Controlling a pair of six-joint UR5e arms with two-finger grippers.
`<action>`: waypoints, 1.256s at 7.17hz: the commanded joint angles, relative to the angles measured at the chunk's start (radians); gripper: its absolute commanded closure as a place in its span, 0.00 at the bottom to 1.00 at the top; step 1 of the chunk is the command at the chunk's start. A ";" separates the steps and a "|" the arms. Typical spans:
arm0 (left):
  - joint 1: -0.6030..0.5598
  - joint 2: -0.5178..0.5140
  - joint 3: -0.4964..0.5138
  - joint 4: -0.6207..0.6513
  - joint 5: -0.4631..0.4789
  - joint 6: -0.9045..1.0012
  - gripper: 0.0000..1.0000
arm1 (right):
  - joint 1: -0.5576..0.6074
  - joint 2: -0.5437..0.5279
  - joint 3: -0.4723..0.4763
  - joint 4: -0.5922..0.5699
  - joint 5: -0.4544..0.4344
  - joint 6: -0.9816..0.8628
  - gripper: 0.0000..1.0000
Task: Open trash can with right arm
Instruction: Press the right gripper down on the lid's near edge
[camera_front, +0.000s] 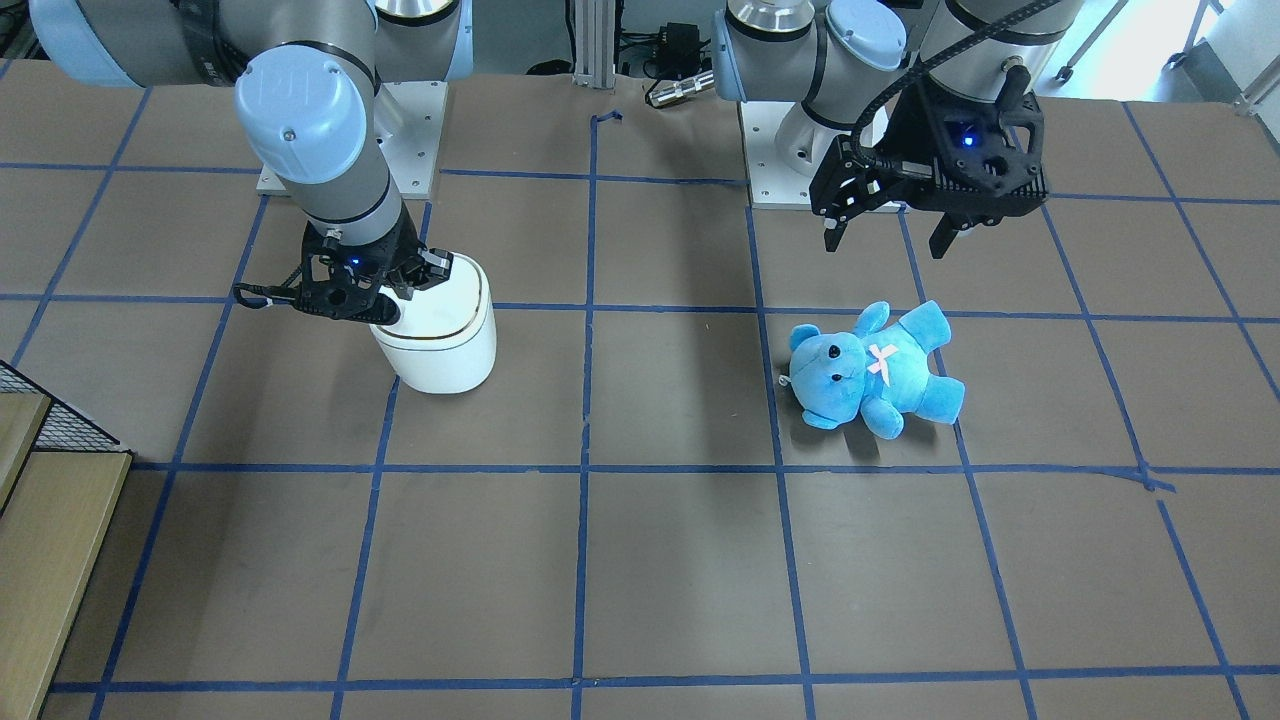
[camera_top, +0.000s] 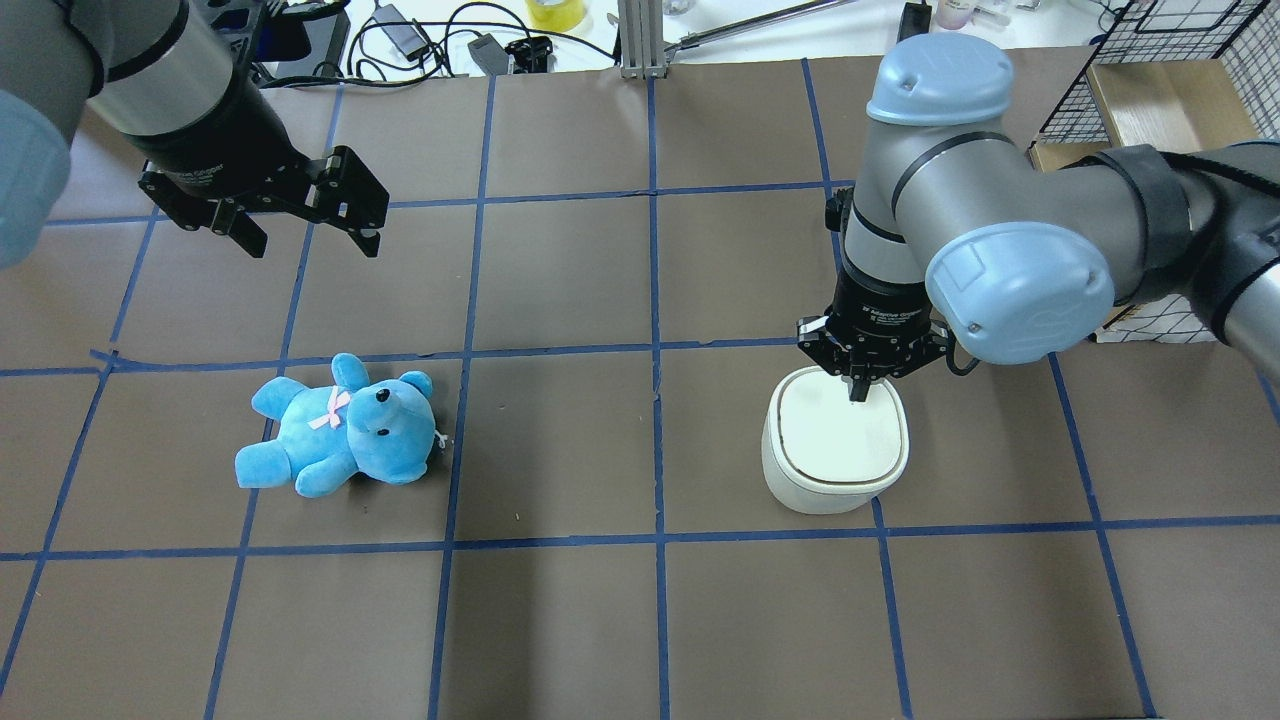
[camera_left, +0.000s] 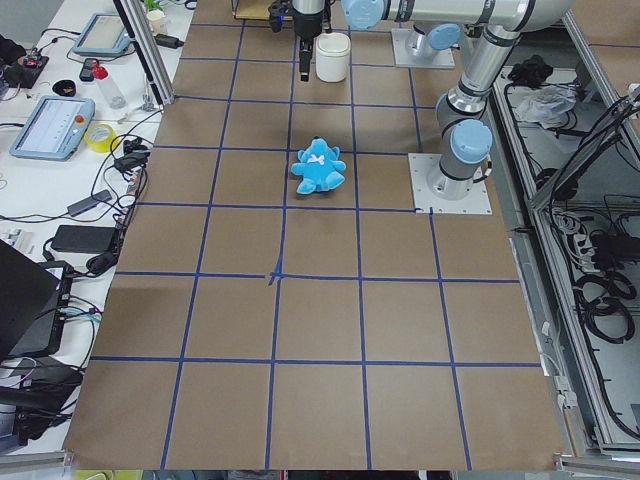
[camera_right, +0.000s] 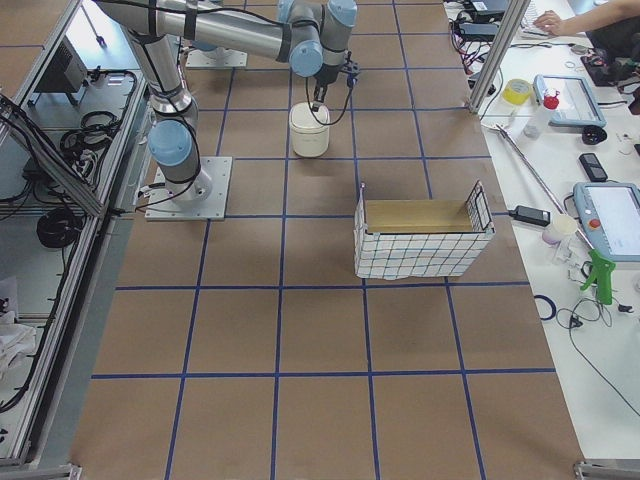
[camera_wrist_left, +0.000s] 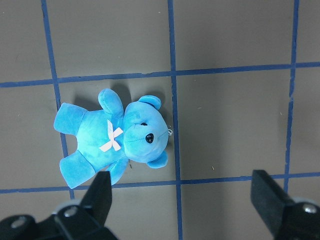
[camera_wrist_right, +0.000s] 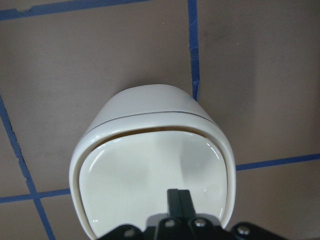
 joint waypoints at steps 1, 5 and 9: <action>0.000 0.000 0.000 0.000 0.000 0.000 0.00 | -0.019 0.001 0.027 -0.007 0.007 -0.031 1.00; 0.000 0.000 0.000 0.000 0.000 0.000 0.00 | -0.020 0.006 0.064 -0.022 0.015 -0.057 1.00; 0.000 0.000 0.000 0.000 0.000 0.000 0.00 | -0.016 -0.007 -0.078 0.127 0.012 0.004 1.00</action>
